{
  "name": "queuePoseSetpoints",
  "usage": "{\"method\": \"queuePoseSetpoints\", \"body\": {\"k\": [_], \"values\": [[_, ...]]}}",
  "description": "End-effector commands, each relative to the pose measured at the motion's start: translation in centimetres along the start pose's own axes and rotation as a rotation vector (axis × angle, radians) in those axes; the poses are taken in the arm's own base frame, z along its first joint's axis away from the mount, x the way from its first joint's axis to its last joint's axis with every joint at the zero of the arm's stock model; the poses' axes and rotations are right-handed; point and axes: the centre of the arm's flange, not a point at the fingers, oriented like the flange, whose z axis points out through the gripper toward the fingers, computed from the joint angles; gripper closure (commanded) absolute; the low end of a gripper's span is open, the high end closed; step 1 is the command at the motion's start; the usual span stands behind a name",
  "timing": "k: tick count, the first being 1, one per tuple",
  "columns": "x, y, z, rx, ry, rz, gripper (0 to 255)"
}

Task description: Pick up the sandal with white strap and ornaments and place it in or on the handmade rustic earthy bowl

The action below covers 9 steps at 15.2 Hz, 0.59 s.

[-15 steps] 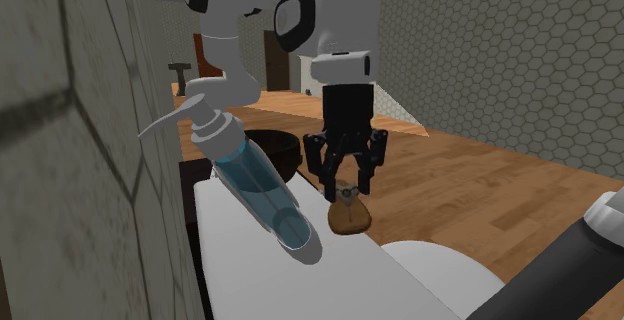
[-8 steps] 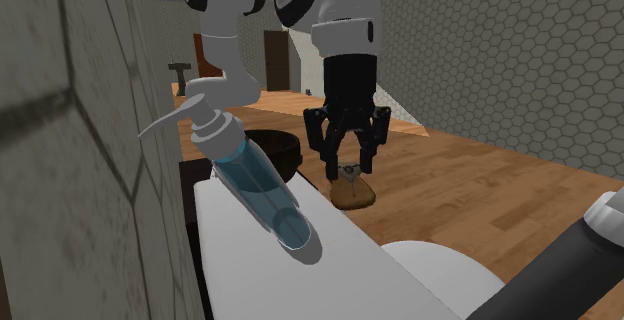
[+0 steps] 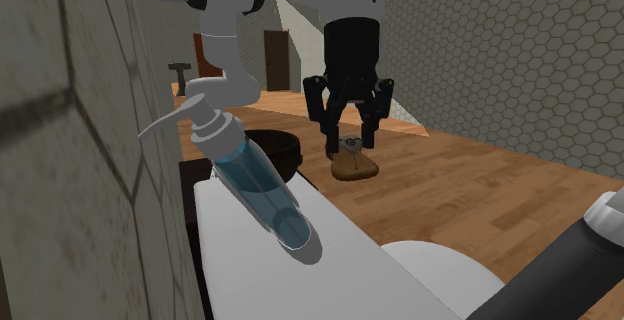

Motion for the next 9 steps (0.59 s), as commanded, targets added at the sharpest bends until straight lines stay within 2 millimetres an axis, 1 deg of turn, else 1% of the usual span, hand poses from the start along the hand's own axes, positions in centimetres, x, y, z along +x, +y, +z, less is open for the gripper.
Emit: {"method": "queuePoseSetpoints", "body": {"k": [1, 9], "values": [[0.2, 0.1, -1.1, 0.0, 0.0, 0.0, 255], [0.9, 0.3, -5.2, 0.0, 0.0, 0.0, 255]]}}
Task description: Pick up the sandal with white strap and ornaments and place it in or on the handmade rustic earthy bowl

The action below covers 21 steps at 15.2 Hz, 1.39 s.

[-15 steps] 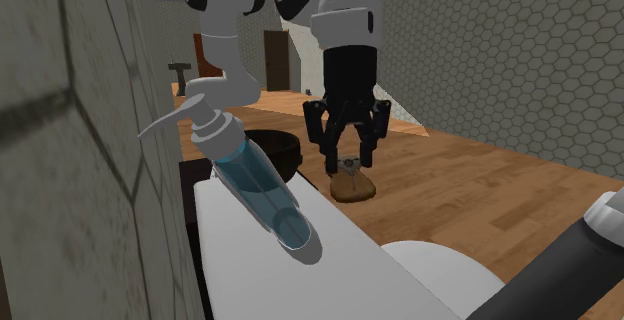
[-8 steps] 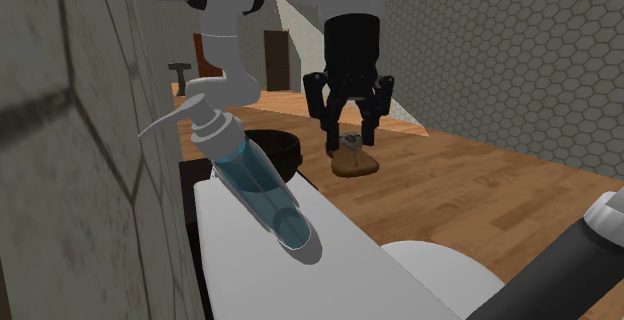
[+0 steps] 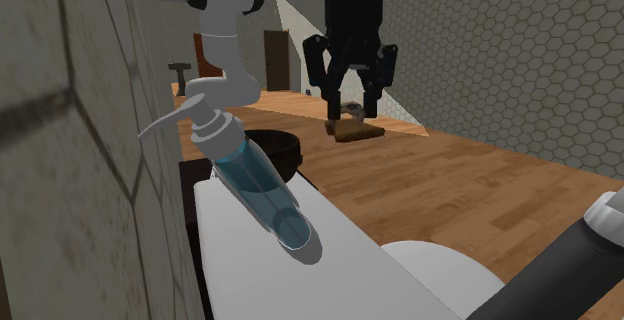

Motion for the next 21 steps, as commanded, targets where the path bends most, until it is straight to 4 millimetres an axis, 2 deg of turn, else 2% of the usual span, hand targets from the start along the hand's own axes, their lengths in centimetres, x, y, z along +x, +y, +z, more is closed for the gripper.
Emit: {"method": "queuePoseSetpoints", "body": {"k": [1, 3, 19, 21], "values": [[0.2, 0.1, -1.1, 0.0, 0.0, 0.0, 255], [0.3, 0.1, -1.9, 0.0, 0.0, 0.0, 255], [-19.1, 8.1, -6.3, 0.0, 0.0, 0.0, 255], [-19.2, 8.0, -5.2, 0.0, 0.0, 0.0, 255]]}}
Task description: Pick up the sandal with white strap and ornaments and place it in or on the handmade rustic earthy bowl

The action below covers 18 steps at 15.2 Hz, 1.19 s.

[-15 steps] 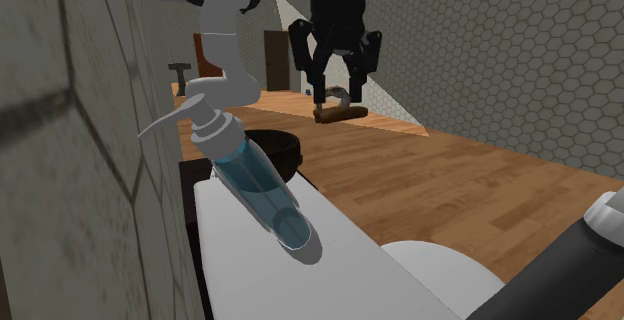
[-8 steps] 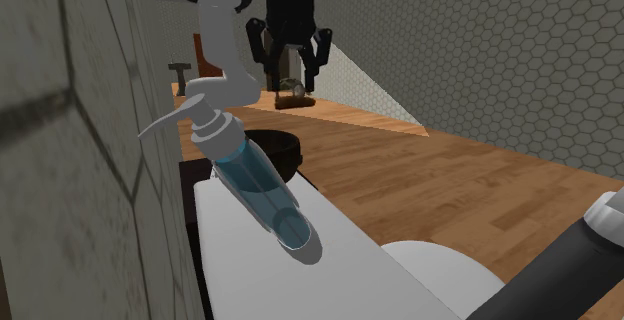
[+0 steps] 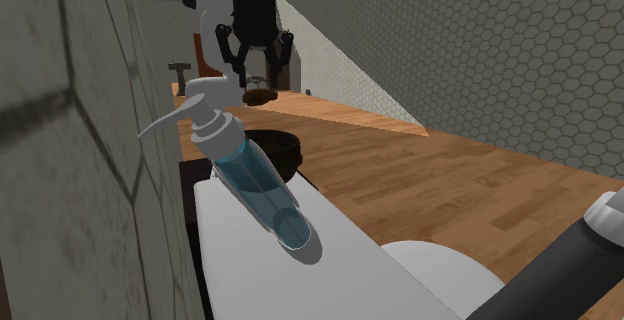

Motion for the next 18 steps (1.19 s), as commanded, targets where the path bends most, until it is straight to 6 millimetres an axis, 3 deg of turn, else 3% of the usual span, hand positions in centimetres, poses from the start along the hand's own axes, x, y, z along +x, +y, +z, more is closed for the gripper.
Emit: {"method": "queuePoseSetpoints", "body": {"k": [1, 14, 18], "values": [[-0.5, 0.0, 0.8, 0.0, 0.0, 0.0, 255], [-1.7, -0.5, 7.6, 0.0, 0.0, 0.0, 255], [-1.7, -0.5, 7.6, 0.0, 0.0, 0.0, 255]]}}
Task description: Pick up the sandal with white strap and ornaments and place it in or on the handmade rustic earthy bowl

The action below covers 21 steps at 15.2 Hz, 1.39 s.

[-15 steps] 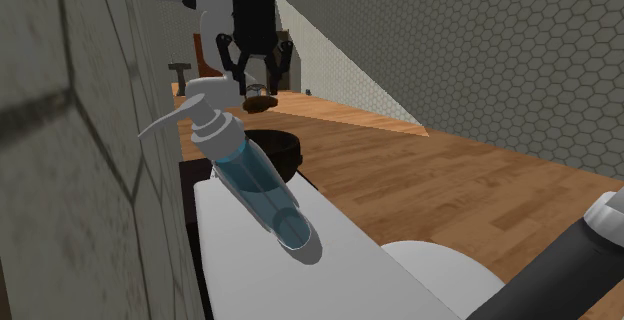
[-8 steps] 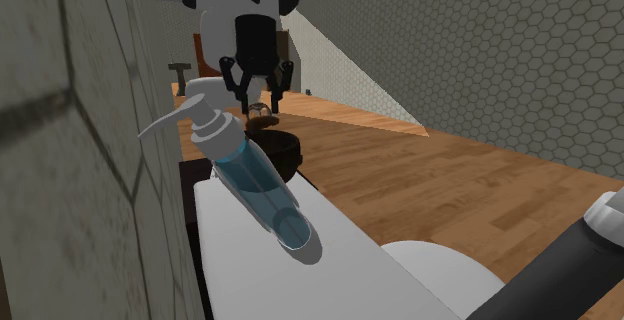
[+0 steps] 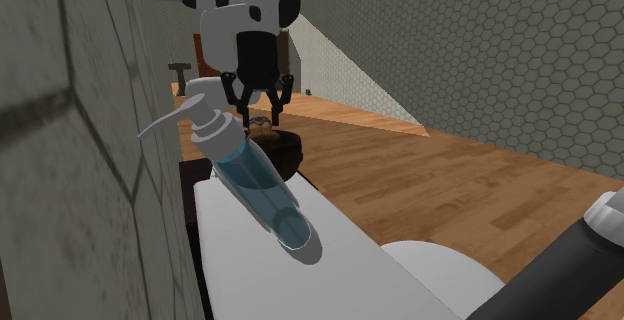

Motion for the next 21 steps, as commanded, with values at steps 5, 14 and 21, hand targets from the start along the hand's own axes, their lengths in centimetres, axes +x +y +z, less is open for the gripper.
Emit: {"method": "queuePoseSetpoints", "body": {"k": [5, 14, 21], "values": [[0.0, 0.0, 0.1, 0.0, -0.001, 0.0, 0], [0.0, 0.0, -4.9, 0.0, -0.001, 0.0, 0], [0.0, 0.0, -4.9, 0.0, -0.001, 0.0, 0]]}}
